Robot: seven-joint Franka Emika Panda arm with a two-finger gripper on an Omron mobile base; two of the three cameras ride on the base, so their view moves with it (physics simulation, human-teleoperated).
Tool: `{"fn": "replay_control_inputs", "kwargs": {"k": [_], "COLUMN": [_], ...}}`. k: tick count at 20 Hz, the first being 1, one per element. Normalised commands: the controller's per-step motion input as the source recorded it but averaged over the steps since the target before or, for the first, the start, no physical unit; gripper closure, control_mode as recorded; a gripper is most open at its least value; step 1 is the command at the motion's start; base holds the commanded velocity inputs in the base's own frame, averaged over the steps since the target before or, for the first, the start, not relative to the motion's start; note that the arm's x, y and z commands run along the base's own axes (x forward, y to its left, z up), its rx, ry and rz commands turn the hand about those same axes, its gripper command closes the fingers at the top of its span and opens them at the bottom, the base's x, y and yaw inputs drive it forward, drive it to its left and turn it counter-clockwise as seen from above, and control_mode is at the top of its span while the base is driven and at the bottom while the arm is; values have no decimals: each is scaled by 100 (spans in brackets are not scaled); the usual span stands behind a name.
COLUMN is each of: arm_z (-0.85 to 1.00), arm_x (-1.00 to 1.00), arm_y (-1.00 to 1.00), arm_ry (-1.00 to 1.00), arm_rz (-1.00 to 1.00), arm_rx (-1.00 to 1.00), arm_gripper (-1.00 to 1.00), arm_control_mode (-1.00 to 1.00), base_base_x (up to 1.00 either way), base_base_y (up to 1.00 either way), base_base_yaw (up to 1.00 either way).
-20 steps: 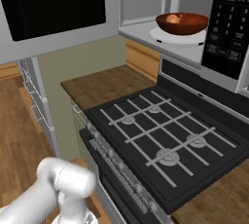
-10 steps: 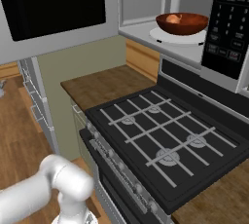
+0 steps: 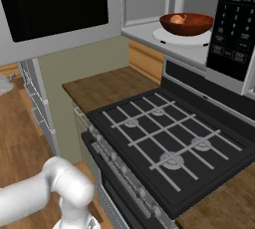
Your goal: Pick the onion from the sink and place it in the bowl. Then pick the bowl and place it in the microwave. Then close the microwave door and press the start button.
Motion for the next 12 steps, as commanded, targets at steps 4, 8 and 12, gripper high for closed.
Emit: {"fn": "replay_control_inputs", "kwargs": {"k": [4,8,12], "arm_z": [38,46,16], "arm_x": [0,1,34], "arm_y": [-43,-21,-13], "arm_ry": [0,1,11], "arm_rz": [-5,-3,-2], "arm_rx": [0,0,-4], "arm_gripper": [-100,-100,-100], "arm_control_mode": [-100,-100,-100], "base_base_x": [0,0,0], "base_base_y": [0,0,0], "base_base_yaw": [0,0,0]}}
